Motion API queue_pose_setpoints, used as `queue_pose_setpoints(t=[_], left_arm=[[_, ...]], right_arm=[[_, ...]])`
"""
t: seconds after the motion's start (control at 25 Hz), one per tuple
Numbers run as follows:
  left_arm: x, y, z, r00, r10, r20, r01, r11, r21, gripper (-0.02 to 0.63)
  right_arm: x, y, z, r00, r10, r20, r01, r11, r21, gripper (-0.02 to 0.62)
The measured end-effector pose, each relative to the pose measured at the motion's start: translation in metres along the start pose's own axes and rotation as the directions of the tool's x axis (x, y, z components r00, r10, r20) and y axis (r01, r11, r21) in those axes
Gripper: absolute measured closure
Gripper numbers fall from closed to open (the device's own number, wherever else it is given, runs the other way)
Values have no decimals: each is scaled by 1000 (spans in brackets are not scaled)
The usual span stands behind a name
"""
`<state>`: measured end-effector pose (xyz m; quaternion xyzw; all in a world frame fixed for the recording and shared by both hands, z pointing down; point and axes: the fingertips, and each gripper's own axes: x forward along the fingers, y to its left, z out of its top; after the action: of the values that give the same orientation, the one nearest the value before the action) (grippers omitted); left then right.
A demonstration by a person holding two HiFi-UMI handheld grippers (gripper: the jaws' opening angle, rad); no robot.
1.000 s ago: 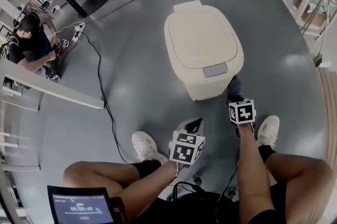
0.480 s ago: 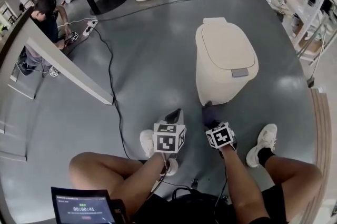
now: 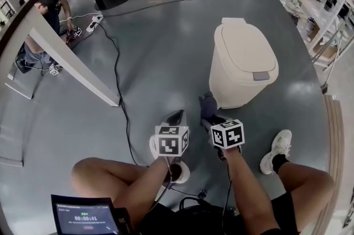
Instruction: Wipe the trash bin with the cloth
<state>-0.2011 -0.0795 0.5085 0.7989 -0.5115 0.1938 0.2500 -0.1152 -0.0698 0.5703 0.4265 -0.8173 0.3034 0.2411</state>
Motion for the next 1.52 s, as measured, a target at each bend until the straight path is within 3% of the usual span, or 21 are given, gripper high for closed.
queue_pose_setpoints(t=[0.12,0.44,0.64,1.08,1.52], left_arm=[[4,3,7,1000,-7,12,6,1000,11,607],[11,17,60,988,26,149,-49,987,151,607],[26,21,70,989,-12,146,-1,996,93,607],[33,11,60,995,-36,91,32,998,51,607],[37,9,50,997,-42,66,39,998,42,607]], right_arm=[[-5,-5,35,998,7,62,-9,999,31,486],[-17,-21,105,981,-35,191,26,998,53,486],[-16,-17,130,969,-47,241,38,998,43,486],[-30,-31,137,933,-143,331,102,985,138,486],[-9,-52,99,954,-154,259,89,965,245,486]])
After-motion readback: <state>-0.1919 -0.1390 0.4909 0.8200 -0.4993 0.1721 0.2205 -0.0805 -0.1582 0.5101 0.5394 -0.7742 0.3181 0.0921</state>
